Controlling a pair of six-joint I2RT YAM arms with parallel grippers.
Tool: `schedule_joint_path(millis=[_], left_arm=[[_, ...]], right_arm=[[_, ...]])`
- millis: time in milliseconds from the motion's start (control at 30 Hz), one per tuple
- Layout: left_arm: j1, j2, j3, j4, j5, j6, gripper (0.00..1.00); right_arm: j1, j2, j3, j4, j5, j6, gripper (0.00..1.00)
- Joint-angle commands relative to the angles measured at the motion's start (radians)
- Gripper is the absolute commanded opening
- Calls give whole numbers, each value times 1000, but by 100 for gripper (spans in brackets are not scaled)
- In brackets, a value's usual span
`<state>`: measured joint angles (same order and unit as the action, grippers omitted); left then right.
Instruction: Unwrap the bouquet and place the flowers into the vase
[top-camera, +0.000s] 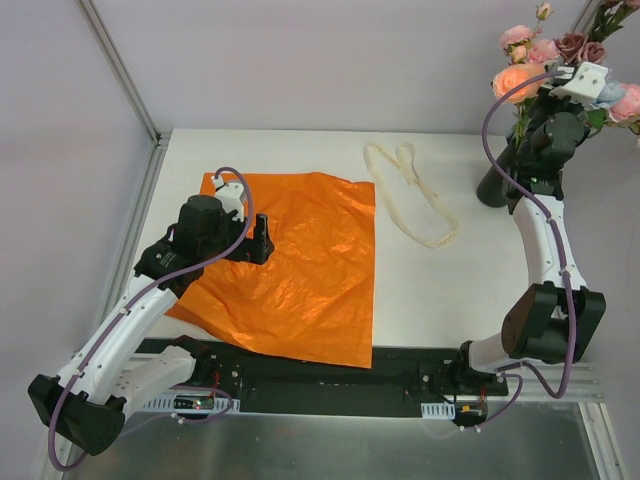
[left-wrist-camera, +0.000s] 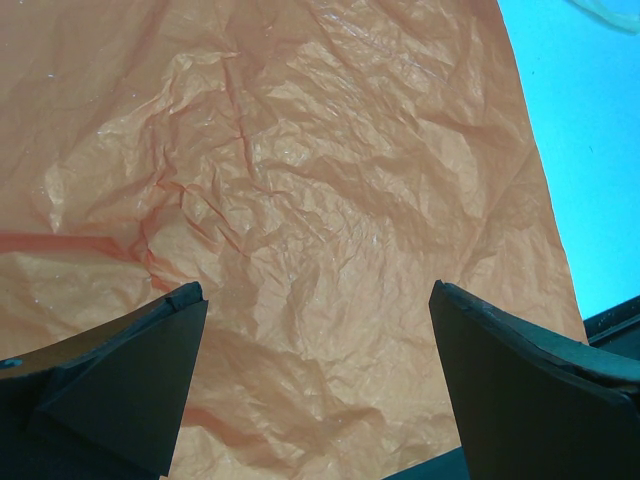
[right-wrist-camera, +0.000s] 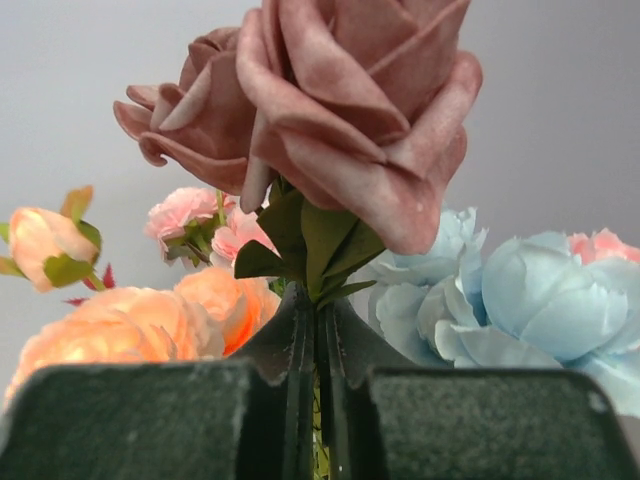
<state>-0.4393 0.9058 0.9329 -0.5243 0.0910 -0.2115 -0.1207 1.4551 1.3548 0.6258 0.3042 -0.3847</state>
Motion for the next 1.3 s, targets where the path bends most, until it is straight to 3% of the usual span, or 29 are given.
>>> schedule_joint_path(millis=[0,233,500,667,833,1100,1267], left_arm=[[-7,-5,0,7,-36,20,99],[-7,-10,-2,9,-36,18,99],[-7,-10,11,7,-4,3,99],[-9,-18,7,9,-2,-6,99],[-7,-31,7,9,6,-9,99],[-7,-48,10,9,-5,-12,99],[-7,-67,33,7,-14,-22,99]], right_arm=[[-20,7,-32,104,-22,40,0],[-19,40,-72,75,-20,46,1],[-19,34,-31,-148,33,154,16],[-19,-9,32,-403,70,274,38],[-13,-73,43,-573,62,342,46],[18,-171,96,-928,7,480,70],[94,-242,118,-1164,-17,567,96]])
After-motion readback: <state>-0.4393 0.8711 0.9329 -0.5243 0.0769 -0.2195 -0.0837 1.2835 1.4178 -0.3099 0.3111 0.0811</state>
